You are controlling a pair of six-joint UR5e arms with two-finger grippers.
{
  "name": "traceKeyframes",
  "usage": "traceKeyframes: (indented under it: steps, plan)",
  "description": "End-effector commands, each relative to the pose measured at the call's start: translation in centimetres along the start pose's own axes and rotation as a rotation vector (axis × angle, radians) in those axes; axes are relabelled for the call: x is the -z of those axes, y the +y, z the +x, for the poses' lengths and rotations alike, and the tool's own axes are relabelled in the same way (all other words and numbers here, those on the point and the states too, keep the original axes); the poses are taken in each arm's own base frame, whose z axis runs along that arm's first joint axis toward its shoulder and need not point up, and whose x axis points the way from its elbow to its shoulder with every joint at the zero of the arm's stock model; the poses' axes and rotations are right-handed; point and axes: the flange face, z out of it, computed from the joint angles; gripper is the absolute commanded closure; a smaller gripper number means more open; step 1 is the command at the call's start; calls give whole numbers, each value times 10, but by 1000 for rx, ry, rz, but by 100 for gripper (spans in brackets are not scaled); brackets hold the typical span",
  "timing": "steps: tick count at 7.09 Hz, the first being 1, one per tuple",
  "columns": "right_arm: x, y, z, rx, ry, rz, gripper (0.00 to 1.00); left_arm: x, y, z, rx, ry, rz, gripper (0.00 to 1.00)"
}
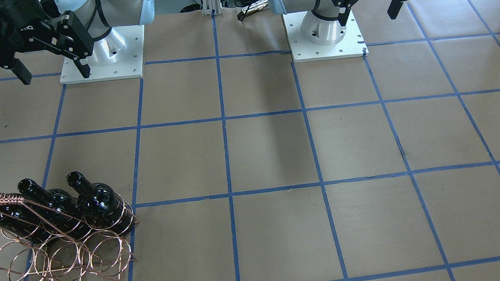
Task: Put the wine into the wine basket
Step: 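Open the right gripper and raise it away from the rack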
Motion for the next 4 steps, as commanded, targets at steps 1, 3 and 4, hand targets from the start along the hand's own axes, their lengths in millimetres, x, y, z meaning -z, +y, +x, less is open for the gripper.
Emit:
traceKeyframes:
  steps: [1,3,4]
  plan:
    - [-1,1,1,3,9,-1,0,-2,-3,2,3,1,4,0]
    - [-1,1,1,3,10,0,0,-5,-3,1,5,0,0,0]
    - [-1,1,2,2,10,-1,0,-4,-2,1,5,0,3,0]
